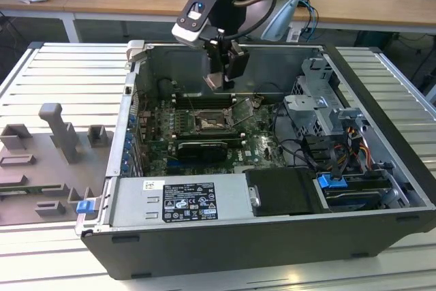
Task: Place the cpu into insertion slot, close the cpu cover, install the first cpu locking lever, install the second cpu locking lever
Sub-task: 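Place the cpu into insertion slot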
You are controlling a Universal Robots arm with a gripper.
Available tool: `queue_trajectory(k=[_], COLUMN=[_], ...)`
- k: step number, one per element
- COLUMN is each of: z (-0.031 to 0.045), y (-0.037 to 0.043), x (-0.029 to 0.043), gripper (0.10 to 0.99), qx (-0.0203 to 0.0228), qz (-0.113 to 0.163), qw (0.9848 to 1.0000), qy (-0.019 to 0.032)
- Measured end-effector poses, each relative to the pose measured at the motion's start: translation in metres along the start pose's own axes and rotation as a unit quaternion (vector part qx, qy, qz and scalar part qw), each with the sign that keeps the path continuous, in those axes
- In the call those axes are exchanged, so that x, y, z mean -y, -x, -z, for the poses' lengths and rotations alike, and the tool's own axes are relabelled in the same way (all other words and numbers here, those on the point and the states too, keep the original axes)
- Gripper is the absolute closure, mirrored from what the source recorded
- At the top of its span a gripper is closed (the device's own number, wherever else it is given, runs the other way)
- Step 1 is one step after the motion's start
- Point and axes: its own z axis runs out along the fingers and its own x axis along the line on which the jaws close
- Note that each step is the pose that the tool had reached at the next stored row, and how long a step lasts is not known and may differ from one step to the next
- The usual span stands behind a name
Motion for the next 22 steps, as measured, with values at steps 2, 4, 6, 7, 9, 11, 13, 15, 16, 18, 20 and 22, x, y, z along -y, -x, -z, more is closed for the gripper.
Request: queue_trajectory(k=[2,4,6,7,9,11,13,15,16,18,20,22], z=[-0.0012,-0.0023,-0.0060,-0.0084,-0.0157,-0.0198,-0.0215,-0.0248,-0.0268,-0.0299,-0.0351,-0.0411], y=[0.0000,0.0000,-0.0001,-0.0002,-0.0002,-0.0001,-0.0001,-0.0001,-0.0001,-0.0002,-0.0002,-0.0002], x=[0.0001,0.0002,0.0005,0.0006,0.0013,0.0017,0.0019,0.0020,0.0021,0.0024,0.0032,0.0037], gripper=[0.545,0.545,0.545,0.545,0.545,0.545,0.545,0.545,0.545,0.545,0.545,0.545], qx=[0.0016,0.0028,0.0032,0.0032,0.0035,0.0060,0.0075,0.0095,0.0101,0.0105,0.0106,0.0105], qz=[-0.019,-0.033,-0.038,-0.038,-0.039,-0.064,-0.082,-0.106,-0.113,-0.119,-0.120,-0.120], qw=[0.9998,0.9995,0.9993,0.9993,0.9992,0.9979,0.9966,0.9943,0.9936,0.9929,0.9927,0.9927], qy=[0.0003,0.0005,0.0006,0.0006,0.0005,0.0009,0.0012,0.0016,0.0017,0.0012,0.0010,0.0006])
